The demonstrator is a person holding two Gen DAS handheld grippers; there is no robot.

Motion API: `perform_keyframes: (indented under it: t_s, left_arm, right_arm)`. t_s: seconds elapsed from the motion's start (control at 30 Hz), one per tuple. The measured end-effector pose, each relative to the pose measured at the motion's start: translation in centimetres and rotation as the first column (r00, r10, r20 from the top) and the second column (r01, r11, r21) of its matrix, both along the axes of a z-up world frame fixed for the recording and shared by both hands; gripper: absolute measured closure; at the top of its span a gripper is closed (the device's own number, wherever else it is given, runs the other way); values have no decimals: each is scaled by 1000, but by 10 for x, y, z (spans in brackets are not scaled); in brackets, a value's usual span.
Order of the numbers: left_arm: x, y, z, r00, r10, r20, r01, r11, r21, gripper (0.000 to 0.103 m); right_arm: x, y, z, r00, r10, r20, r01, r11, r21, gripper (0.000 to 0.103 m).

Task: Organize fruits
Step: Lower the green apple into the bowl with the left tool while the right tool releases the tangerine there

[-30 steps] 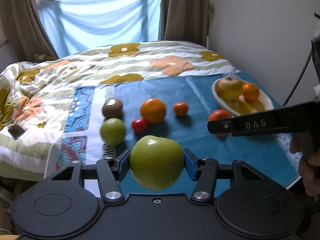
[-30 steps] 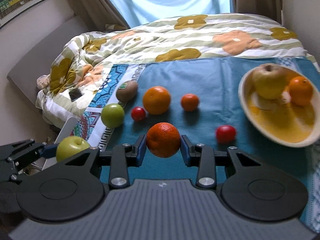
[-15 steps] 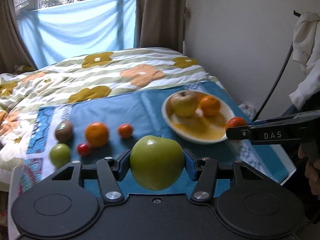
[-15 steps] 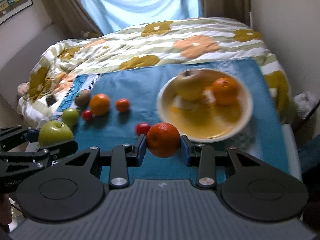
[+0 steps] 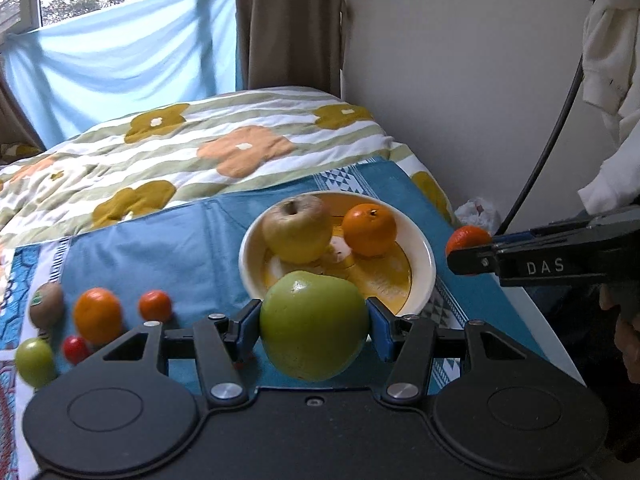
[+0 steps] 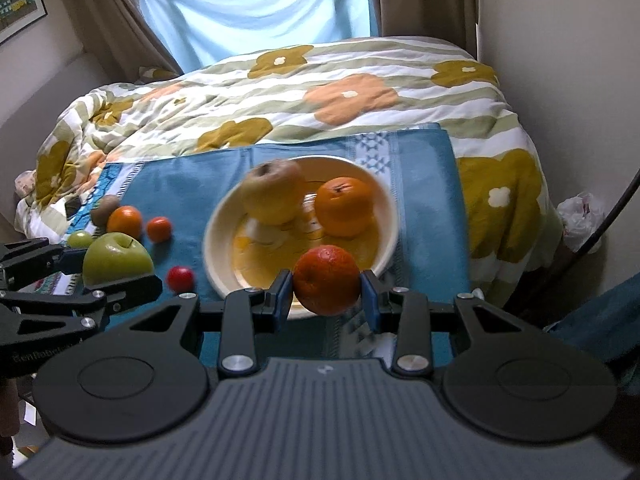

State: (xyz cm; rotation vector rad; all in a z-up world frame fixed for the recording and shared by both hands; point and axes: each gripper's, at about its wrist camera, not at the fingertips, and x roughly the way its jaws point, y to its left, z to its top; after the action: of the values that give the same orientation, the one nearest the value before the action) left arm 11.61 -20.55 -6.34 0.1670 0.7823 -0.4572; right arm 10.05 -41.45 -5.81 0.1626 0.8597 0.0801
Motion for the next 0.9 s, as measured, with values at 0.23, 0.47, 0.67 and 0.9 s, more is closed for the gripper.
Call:
perform_keyframes:
  t_s: [0.23,0.47,0.67,0.9]
  left_arm:
    - [28,-34,-24,1000,-4,-24,5,1000,31,44]
    - [45,-64,-51,997,-36,-68,41,997,70,44]
    - [54,-73,-63,993,-38,-116,47,996,77,43]
    - [54,-70,-50,997,-26,-75,30,998,55,7]
  right_arm:
    - [31,-24,-17,1000,23,-15,-23,1000,3,52]
    - [50,-36,-32,999,28,-39,-27,999,21,52]
    - [59,-46,-38,998,24,-58,-21,999,44,52]
    - [60,-50,-36,998,29,-51,-26,998,51,52]
